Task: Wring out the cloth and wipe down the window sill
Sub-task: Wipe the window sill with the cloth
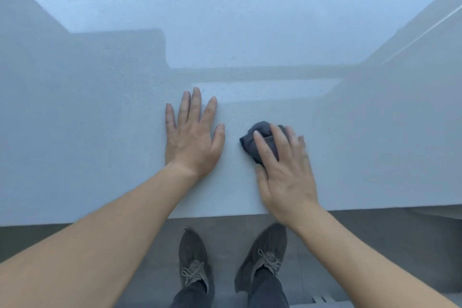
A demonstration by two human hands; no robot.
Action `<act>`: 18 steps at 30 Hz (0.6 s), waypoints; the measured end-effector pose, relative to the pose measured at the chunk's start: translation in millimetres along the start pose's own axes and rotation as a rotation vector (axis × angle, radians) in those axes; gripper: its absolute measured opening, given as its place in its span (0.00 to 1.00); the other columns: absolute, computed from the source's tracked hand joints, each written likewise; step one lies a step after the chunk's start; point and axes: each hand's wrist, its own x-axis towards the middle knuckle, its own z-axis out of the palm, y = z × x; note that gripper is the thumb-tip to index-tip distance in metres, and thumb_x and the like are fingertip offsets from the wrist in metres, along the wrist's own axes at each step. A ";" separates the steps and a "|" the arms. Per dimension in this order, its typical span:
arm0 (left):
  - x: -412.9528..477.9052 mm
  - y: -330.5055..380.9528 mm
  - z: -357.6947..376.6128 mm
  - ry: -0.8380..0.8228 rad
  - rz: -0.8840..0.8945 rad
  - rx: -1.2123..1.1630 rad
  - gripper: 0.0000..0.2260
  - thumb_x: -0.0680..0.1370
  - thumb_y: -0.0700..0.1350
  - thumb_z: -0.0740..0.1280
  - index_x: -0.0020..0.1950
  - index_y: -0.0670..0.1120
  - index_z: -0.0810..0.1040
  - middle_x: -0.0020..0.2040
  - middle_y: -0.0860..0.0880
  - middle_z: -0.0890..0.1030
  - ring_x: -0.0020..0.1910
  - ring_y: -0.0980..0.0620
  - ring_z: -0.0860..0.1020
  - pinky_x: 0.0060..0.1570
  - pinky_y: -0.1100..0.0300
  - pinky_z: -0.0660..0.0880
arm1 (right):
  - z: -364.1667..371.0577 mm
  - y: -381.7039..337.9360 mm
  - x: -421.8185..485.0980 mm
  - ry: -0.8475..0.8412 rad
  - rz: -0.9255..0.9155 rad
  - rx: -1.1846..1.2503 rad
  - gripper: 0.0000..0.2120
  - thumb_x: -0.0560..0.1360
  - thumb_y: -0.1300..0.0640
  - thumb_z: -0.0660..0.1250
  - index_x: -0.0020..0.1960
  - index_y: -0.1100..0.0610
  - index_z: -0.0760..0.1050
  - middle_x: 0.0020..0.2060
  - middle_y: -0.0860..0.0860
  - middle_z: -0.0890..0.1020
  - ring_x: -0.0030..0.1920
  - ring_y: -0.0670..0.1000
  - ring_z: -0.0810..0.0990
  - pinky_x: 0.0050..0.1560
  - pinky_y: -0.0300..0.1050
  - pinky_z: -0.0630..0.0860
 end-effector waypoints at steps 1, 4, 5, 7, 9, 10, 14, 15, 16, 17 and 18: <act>-0.6 0.7 -0.7 0.005 -0.003 -0.003 0.30 0.79 0.59 0.46 0.81 0.53 0.51 0.82 0.48 0.44 0.80 0.51 0.39 0.76 0.43 0.36 | 1.1 -0.5 -5.9 -0.042 -0.128 -0.006 0.29 0.78 0.51 0.59 0.78 0.49 0.60 0.78 0.55 0.60 0.78 0.63 0.57 0.77 0.64 0.53; -1.0 0.8 -1.5 0.008 -0.010 -0.029 0.30 0.79 0.58 0.47 0.81 0.55 0.49 0.82 0.50 0.41 0.79 0.51 0.37 0.76 0.44 0.36 | -7.4 33.6 20.8 -0.094 -0.267 -0.027 0.29 0.77 0.53 0.62 0.77 0.48 0.62 0.77 0.53 0.62 0.77 0.62 0.59 0.78 0.63 0.51; -0.9 0.6 -1.6 0.003 -0.014 -0.022 0.30 0.79 0.58 0.47 0.81 0.55 0.48 0.82 0.50 0.41 0.79 0.51 0.36 0.76 0.44 0.37 | -10.6 46.2 39.2 -0.080 -0.204 -0.033 0.29 0.77 0.53 0.61 0.77 0.48 0.62 0.78 0.53 0.62 0.77 0.62 0.58 0.78 0.62 0.49; -0.6 1.2 -1.7 -0.018 -0.018 0.022 0.30 0.79 0.59 0.46 0.81 0.56 0.48 0.82 0.50 0.41 0.79 0.50 0.36 0.76 0.43 0.37 | -15.9 65.3 83.3 -0.030 0.037 0.009 0.28 0.79 0.54 0.58 0.79 0.48 0.59 0.79 0.53 0.58 0.78 0.61 0.54 0.79 0.61 0.46; -1.1 3.2 -2.6 -0.035 -0.020 0.052 0.29 0.79 0.60 0.45 0.81 0.56 0.49 0.82 0.50 0.42 0.79 0.50 0.36 0.76 0.43 0.38 | -15.9 59.8 111.8 -0.001 0.232 0.044 0.29 0.80 0.53 0.56 0.80 0.48 0.54 0.79 0.52 0.54 0.79 0.60 0.50 0.79 0.59 0.44; -0.8 4.2 -3.5 -0.033 -0.022 0.055 0.29 0.79 0.60 0.45 0.81 0.56 0.50 0.82 0.50 0.42 0.80 0.50 0.37 0.77 0.43 0.38 | -12.7 49.1 115.8 0.012 0.236 0.029 0.29 0.80 0.52 0.55 0.80 0.48 0.53 0.80 0.52 0.52 0.79 0.61 0.49 0.79 0.59 0.44; -0.3 6.7 -5.7 -0.025 -0.032 0.073 0.29 0.79 0.60 0.46 0.81 0.55 0.52 0.82 0.50 0.45 0.80 0.49 0.40 0.77 0.41 0.42 | -3.6 23.7 95.2 -0.094 -0.168 0.025 0.29 0.79 0.53 0.59 0.79 0.48 0.57 0.80 0.53 0.56 0.79 0.62 0.51 0.79 0.58 0.44; -0.8 6.1 -5.4 -0.025 -0.034 0.077 0.29 0.79 0.60 0.47 0.81 0.55 0.52 0.82 0.50 0.45 0.80 0.49 0.40 0.77 0.41 0.42 | -7.3 31.0 99.8 -0.130 -0.241 0.027 0.28 0.79 0.53 0.59 0.79 0.48 0.58 0.80 0.53 0.57 0.79 0.61 0.52 0.79 0.58 0.44; -1.2 5.7 -4.9 -0.026 -0.034 0.079 0.29 0.79 0.60 0.47 0.81 0.55 0.52 0.82 0.50 0.45 0.80 0.49 0.40 0.77 0.41 0.43 | -11.1 42.3 111.8 -0.148 -0.269 0.018 0.28 0.80 0.53 0.59 0.79 0.48 0.59 0.79 0.53 0.57 0.79 0.61 0.52 0.79 0.58 0.44; -1.2 5.3 -4.4 -0.024 -0.033 0.080 0.29 0.79 0.60 0.47 0.81 0.55 0.52 0.82 0.50 0.45 0.80 0.49 0.40 0.77 0.41 0.43 | -14.4 54.7 128.3 -0.142 -0.252 -0.004 0.28 0.80 0.53 0.58 0.79 0.48 0.59 0.79 0.53 0.57 0.79 0.62 0.53 0.79 0.58 0.45; -0.9 5.1 -4.0 -0.024 -0.032 0.083 0.29 0.79 0.60 0.47 0.81 0.55 0.52 0.82 0.49 0.45 0.80 0.48 0.40 0.77 0.40 0.44 | -16.7 67.1 148.5 -0.113 -0.185 -0.024 0.28 0.80 0.53 0.58 0.79 0.48 0.58 0.79 0.53 0.57 0.78 0.62 0.53 0.79 0.59 0.45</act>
